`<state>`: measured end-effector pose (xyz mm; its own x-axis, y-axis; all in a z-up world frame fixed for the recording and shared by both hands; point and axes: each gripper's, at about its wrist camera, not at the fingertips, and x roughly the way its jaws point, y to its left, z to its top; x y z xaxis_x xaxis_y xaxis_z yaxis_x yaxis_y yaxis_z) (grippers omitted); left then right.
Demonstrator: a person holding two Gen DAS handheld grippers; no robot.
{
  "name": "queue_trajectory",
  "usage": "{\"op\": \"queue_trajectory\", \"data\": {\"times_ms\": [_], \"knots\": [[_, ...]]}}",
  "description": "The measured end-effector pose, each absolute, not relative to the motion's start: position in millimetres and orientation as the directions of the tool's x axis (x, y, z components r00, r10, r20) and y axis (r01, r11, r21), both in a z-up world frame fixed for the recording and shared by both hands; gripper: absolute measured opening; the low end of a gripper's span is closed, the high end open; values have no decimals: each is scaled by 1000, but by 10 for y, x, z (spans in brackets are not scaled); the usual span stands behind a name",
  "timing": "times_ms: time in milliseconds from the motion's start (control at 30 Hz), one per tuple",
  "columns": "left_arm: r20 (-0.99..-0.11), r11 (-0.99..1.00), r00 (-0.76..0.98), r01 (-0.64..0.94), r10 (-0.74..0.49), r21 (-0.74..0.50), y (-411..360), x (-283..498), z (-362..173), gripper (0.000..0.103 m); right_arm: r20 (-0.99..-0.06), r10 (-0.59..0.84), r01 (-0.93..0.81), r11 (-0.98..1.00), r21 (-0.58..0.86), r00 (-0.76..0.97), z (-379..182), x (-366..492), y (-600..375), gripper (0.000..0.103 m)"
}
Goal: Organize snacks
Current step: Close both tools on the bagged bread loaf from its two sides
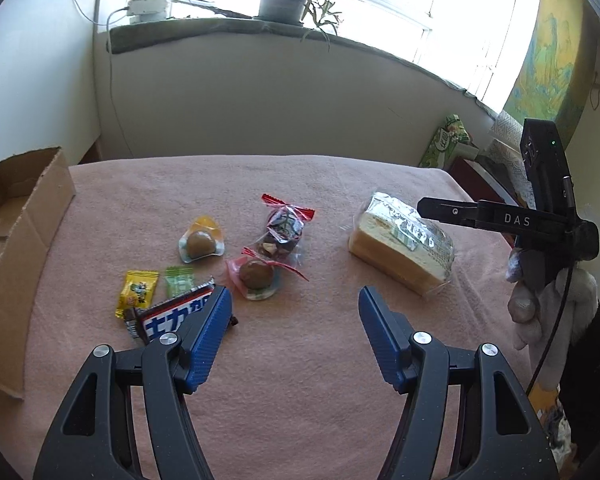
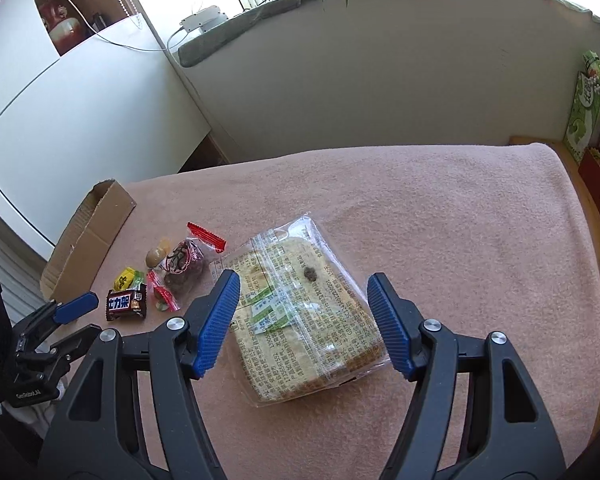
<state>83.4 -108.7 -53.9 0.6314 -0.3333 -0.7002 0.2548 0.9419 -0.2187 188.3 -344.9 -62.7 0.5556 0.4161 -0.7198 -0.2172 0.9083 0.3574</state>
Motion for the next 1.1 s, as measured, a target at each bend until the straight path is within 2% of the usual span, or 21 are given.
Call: {"op": "queue_trajectory", "data": {"times_ms": [333,700,767,833,900,1100], "knots": [[-708,881,526,308,-471,-358,-1636,1121,-720,66,-707,585,-222,809,545,396,-964,2233,-3596,69],[-725,853,455,334,-518,-400,-1953,1267,-859,66,-690,644,-245,765,596,331,-970,2115,-3493,69],[-723,851,453,330,-522,-408,-1933,1276,-857,66,-696,635,-240,772,589,335,-973,2093,-3481,65],[-719,851,460,345,-521,-396,-1943,1250,-827,66,-709,619,-240,785,571,338,-976,2068,-3460,55],[-722,860,475,354,-503,-367,-1907,1208,-781,66,-708,622,-237,782,576,335,-985,2039,-3444,51],[-715,871,506,362,-483,-332,-1825,1105,-706,62,-717,608,-239,794,559,342,-946,1912,-3351,48]]}}
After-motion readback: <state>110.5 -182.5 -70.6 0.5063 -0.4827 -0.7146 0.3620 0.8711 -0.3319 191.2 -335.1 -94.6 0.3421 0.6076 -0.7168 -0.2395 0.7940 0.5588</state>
